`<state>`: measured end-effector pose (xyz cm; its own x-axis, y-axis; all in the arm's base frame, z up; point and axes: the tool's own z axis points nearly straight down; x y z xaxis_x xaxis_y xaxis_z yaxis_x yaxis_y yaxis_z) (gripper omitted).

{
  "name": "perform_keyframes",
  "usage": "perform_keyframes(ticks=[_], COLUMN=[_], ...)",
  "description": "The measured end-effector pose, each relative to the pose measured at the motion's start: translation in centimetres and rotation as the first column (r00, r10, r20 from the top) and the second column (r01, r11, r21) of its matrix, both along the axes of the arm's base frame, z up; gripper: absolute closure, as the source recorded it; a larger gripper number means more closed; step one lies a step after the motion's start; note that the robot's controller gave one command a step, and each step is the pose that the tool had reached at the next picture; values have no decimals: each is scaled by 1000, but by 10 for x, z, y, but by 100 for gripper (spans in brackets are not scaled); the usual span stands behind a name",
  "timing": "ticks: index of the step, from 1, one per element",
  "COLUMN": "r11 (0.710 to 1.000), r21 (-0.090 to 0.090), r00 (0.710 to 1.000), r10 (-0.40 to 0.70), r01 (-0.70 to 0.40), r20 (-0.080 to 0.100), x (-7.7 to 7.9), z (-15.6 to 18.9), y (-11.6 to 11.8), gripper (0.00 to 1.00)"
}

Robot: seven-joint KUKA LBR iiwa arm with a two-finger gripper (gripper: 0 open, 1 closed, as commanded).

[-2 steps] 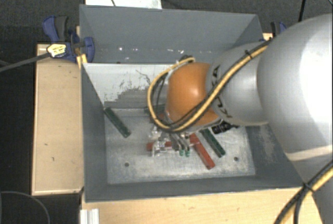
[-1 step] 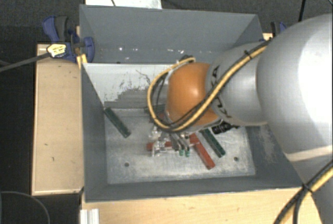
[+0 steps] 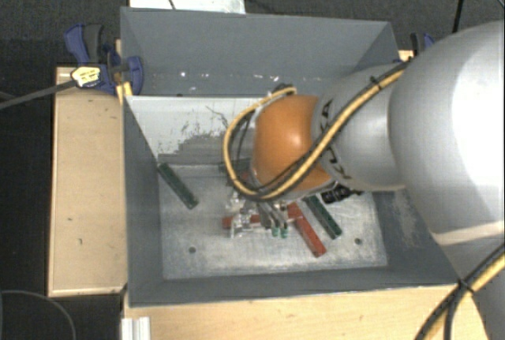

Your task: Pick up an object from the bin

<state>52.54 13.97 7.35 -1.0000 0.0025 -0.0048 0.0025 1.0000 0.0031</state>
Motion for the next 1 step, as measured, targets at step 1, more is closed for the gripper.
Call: perform_keyframes(ticks=[1], r11=[1000], r21=[-2], r00=[1000], r10=[-19], r01=[19], r20=[-2], x=[1], z=[148], y=[10], gripper=[100])
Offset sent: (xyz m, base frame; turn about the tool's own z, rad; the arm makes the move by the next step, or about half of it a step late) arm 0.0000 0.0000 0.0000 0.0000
